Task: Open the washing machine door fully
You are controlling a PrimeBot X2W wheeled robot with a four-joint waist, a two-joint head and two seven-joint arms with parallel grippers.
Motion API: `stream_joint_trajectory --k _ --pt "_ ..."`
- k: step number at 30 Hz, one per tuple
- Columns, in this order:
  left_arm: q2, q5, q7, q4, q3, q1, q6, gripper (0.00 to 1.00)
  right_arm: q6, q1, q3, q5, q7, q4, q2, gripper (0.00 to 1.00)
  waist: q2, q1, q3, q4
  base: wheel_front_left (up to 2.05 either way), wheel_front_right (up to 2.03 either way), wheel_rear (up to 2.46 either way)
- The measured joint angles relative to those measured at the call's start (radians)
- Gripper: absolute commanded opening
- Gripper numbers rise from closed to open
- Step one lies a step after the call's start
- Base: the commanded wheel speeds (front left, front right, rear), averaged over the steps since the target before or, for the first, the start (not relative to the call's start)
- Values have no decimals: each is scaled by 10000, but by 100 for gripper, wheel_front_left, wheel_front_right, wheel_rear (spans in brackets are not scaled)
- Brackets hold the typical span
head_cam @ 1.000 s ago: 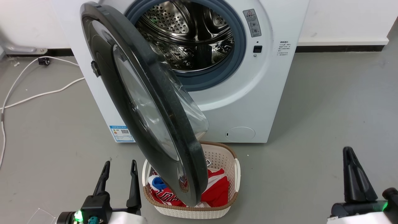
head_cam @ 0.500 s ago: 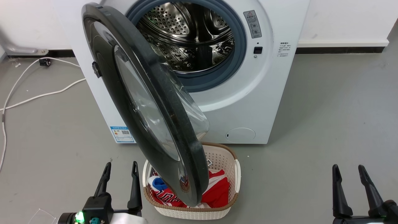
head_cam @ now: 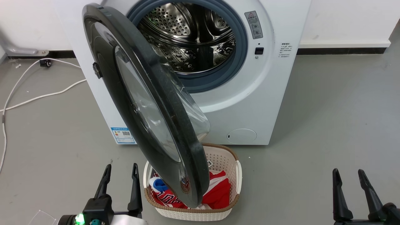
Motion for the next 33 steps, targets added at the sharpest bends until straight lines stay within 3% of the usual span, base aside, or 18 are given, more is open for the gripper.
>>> stream_joint_trajectory --k 3,4,5,12,20,26,33 --pt "2 -75 0 42 23 2 -19 100 0 -2 13 31 0 35 0 100 0 0 5 -6 0 0 0" --pt "0 -107 0 86 36 8 -31 30 0 -2 25 31 0 50 0 100 0 0 4 -8 0 0 0" --pt "-2 -107 0 86 56 19 -27 0 0 -2 21 33 0 59 0 100 0 0 4 -13 0 0 0" --pt "2 33 0 44 332 -58 4 0 0 -12 27 65 0 92 0 100 0 0 4 -9 0 0 0" --pt "213 481 0 -1444 510 -1206 -104 0 0 -37 35 92 0 94 2 100 0 0 71 31 0 0 0" --pt "332 857 0 -2591 -316 -2115 -518 0 0 -47 69 119 0 96 2 100 0 0 126 38 0 0 0" --pt "320 1329 -2 -3336 -2011 -2948 -993 0 0 -63 128 119 0 109 4 100 0 0 158 20 0 0 0"
